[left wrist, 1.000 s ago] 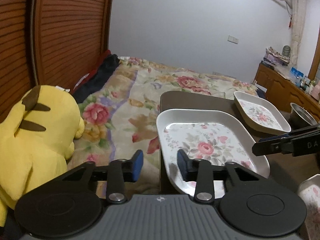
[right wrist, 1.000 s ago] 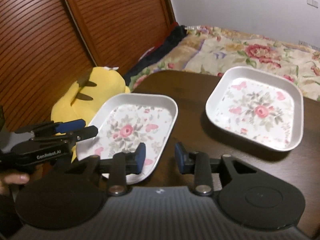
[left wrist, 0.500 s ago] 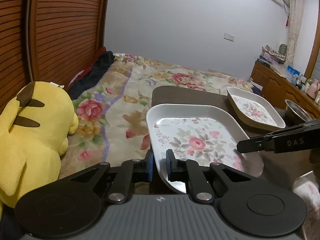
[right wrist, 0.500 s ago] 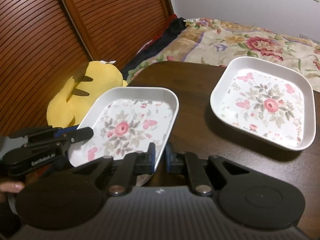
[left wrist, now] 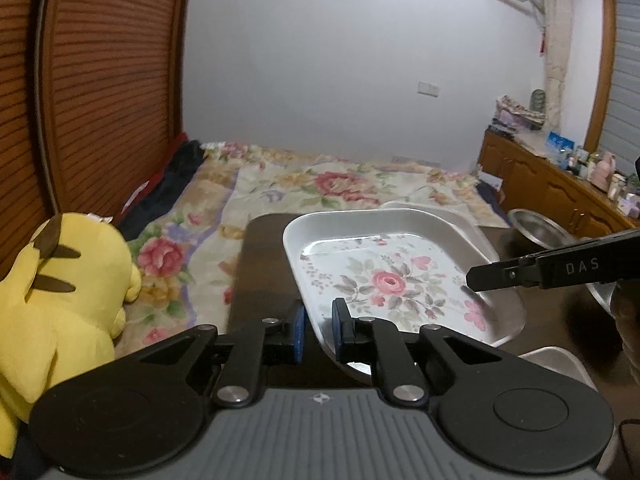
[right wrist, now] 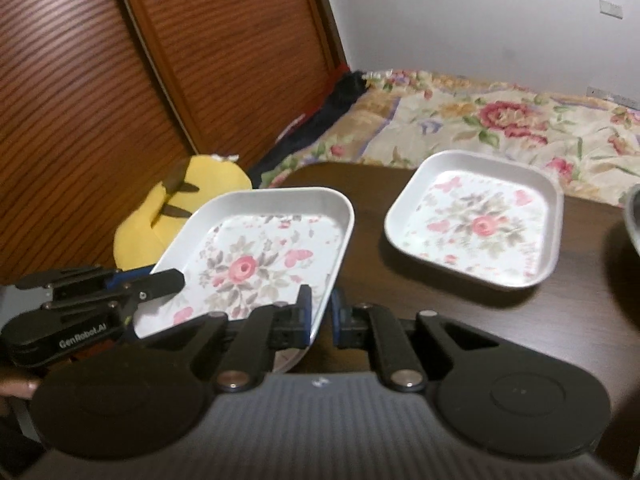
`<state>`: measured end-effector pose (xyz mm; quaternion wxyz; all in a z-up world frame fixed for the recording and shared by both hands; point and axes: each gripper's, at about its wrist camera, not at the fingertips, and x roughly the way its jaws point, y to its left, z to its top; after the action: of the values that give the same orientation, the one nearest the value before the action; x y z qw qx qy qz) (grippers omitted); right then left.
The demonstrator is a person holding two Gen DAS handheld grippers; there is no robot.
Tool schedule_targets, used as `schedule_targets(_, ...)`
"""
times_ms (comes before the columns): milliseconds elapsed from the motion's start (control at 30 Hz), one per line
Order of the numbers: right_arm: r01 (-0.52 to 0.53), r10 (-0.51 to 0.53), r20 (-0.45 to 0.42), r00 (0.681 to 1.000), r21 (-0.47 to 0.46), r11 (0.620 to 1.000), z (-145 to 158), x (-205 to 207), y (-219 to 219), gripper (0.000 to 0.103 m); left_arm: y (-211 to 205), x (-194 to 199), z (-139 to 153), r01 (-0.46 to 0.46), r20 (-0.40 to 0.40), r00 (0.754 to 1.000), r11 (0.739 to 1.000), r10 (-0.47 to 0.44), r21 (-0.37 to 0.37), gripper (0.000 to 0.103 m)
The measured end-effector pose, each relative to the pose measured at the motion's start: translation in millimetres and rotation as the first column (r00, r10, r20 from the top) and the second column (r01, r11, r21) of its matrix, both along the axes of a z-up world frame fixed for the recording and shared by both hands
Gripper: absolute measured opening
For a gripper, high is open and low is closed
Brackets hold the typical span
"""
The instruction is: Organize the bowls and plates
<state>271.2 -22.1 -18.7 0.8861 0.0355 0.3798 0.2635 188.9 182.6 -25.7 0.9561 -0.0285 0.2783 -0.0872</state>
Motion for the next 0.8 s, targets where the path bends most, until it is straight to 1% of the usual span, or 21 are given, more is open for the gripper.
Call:
schedule_targets(133,0.018,-0.018,0.030,0.999,0.018,1.000,12,-17,-24,0.011,-18,-14,8,0.033,0.019,0.999,0.999,-0.033,0.003,0.014)
schedule_targets(233,0.028,-0.029,0.046,0.999,0.023,0.999,14,-30,-40,0.011,-29,-25,9,0.048,0.023,0.999,0.999,-0.048,0.003,0.014)
schedule_targets(667,0.074,-0.076,0.051,0.996,0.044,0.996,-1,-89,-83,0.012,-64,-77,-2,0.120,-0.011,0.993,0.992,-0.120,0.027,0.014)
schedule_targets(800,0.077,-0.079,0.049,0.996,0.042,0.996,-8,-106,-93,0.012,-70,-86,-4,0.137,-0.016,0.990,0.990,-0.137,0.015,0.014)
